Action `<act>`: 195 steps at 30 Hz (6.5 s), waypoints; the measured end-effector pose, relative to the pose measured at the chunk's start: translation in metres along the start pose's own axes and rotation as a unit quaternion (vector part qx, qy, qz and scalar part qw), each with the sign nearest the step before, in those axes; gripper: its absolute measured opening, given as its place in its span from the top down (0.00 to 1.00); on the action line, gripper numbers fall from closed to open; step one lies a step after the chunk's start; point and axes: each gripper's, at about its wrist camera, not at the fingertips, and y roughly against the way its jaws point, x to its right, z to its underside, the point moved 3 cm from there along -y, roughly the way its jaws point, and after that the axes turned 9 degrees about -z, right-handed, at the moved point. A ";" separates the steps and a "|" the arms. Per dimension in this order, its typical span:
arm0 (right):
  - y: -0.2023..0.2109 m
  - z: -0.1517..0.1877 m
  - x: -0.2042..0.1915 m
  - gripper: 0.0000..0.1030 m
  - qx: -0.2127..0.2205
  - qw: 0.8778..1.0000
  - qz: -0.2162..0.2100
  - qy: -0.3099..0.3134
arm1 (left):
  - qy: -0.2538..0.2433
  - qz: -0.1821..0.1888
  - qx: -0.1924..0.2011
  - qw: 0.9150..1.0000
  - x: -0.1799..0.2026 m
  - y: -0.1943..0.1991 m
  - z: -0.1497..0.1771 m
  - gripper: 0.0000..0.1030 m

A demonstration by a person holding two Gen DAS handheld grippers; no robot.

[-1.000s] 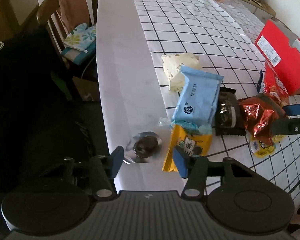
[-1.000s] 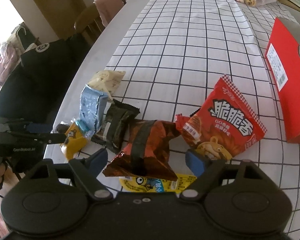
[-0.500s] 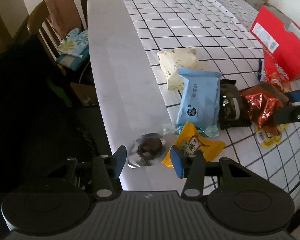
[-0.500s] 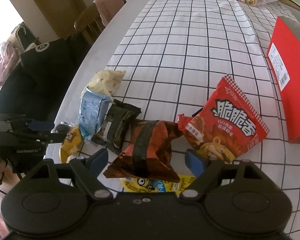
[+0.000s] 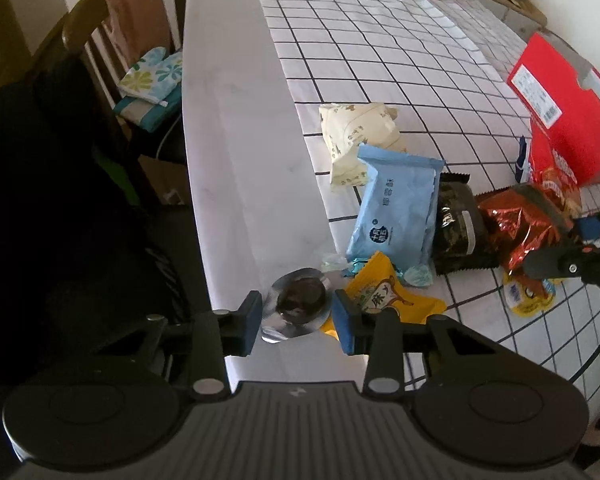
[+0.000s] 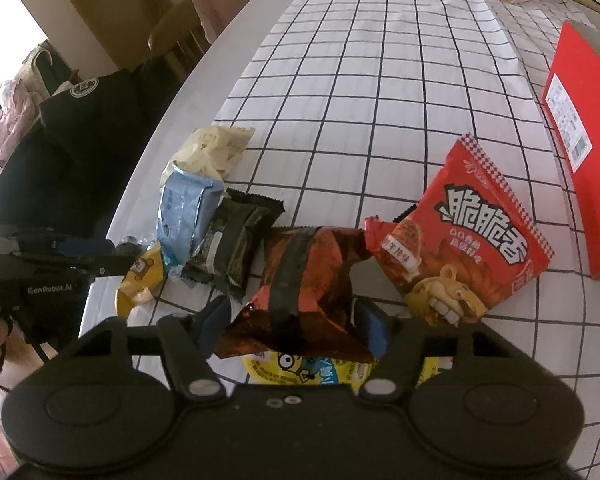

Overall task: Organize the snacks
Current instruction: 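Grasp the brown foil bag with the right tool while the left tool approaches the round silver candy, then lift the brown foil bag with the right tool while the left tool grasps the silver candy, then carry both held items over the red box and open both tools to drop them, then withdraw both open tools from the box back toward the snack pile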

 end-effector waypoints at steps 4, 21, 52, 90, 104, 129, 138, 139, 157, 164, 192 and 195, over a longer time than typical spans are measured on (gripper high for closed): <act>0.004 0.001 0.004 0.45 0.005 1.000 -0.003 -0.007 | 0.022 -0.004 0.001 1.000 0.004 0.002 0.003 0.66; 0.018 0.008 0.002 0.54 0.020 1.000 -0.018 -0.002 | 0.106 -0.001 -0.018 0.994 -0.005 0.006 0.013 0.86; 0.018 0.020 -0.002 0.27 0.001 1.000 -0.030 0.001 | 0.057 -0.029 0.002 0.998 0.010 -0.004 -0.005 0.44; 0.043 0.018 -0.012 0.50 0.033 0.998 0.000 0.051 | 0.152 -0.012 0.035 0.988 -0.004 0.038 0.002 0.68; 0.130 0.008 0.045 0.50 0.117 0.993 0.004 0.010 | 0.097 0.023 0.094 0.991 0.083 0.103 -0.037 0.68; 0.229 -0.024 0.240 0.50 0.159 0.984 0.073 -0.008 | -0.021 0.041 0.134 0.990 0.348 0.115 -0.138 0.67; 0.227 -0.041 0.291 0.50 0.151 0.984 0.097 -0.009 | -0.046 0.028 0.110 0.992 0.404 0.086 -0.167 0.67; 0.225 -0.044 0.295 0.50 0.150 0.984 0.099 -0.010 | -0.048 0.028 0.106 0.993 0.409 0.081 -0.169 0.67; 0.166 -0.048 0.341 0.50 0.076 0.992 0.103 -0.017 | -0.071 0.003 0.025 0.997 0.452 0.002 -0.191 0.67; 0.158 -0.040 0.345 0.50 0.061 0.993 0.101 -0.016 | -0.075 -0.007 0.016 0.997 0.457 -0.009 -0.187 0.66; 0.228 -0.025 0.291 0.12 0.146 0.988 0.045 0.026 | -0.027 0.004 0.104 0.994 0.417 0.069 -0.158 0.35; 0.235 -0.022 0.278 0.11 0.154 0.987 0.037 0.034 | -0.022 0.003 0.116 0.993 0.409 0.082 -0.151 0.35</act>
